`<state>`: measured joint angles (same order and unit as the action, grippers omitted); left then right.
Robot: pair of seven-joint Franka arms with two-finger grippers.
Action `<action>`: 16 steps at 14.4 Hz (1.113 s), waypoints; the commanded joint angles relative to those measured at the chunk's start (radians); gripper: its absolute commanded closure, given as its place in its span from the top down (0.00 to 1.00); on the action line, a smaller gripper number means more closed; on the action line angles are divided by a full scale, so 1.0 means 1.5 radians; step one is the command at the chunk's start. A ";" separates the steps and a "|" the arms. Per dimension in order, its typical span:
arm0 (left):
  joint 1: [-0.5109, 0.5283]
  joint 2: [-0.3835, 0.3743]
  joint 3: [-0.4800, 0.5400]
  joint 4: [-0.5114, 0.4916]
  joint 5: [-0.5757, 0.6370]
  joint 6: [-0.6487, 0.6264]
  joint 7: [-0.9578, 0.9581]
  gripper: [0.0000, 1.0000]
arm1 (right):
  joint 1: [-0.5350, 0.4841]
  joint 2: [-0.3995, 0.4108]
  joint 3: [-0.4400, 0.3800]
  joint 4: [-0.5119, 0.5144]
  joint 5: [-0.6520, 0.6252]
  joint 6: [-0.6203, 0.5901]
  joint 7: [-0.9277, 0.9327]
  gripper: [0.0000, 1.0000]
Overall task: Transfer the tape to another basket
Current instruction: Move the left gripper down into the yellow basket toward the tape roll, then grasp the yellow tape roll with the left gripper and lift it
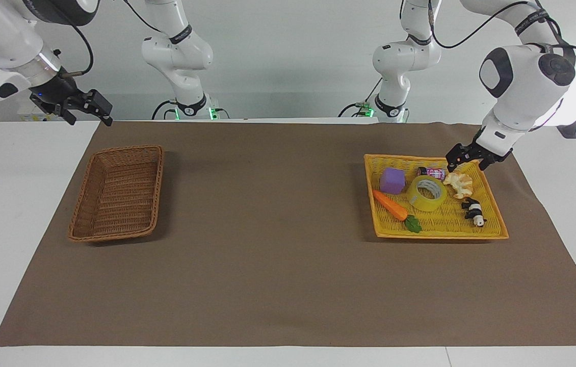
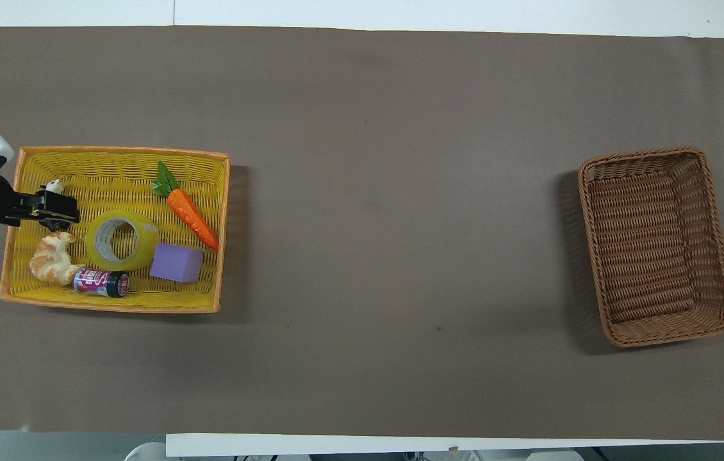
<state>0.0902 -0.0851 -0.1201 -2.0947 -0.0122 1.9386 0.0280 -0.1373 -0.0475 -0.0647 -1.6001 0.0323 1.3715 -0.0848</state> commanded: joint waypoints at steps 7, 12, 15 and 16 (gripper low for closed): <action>0.020 0.019 -0.001 -0.139 -0.005 0.152 0.004 0.98 | -0.004 -0.007 0.002 -0.007 -0.004 0.006 0.003 0.99; 0.026 0.043 -0.002 -0.147 -0.005 0.188 0.004 0.95 | -0.003 -0.007 0.002 -0.007 -0.004 0.006 0.003 0.99; 0.022 0.041 -0.003 -0.181 -0.005 0.222 0.004 0.95 | -0.004 -0.007 0.002 -0.007 -0.004 0.006 0.003 0.99; 0.022 0.043 -0.003 -0.188 -0.005 0.230 0.003 0.92 | -0.004 -0.007 0.002 -0.007 -0.004 0.006 0.004 0.99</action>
<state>0.1250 -0.0108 -0.1238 -2.3322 -0.0122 2.2307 0.0277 -0.1373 -0.0475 -0.0647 -1.6001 0.0323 1.3715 -0.0848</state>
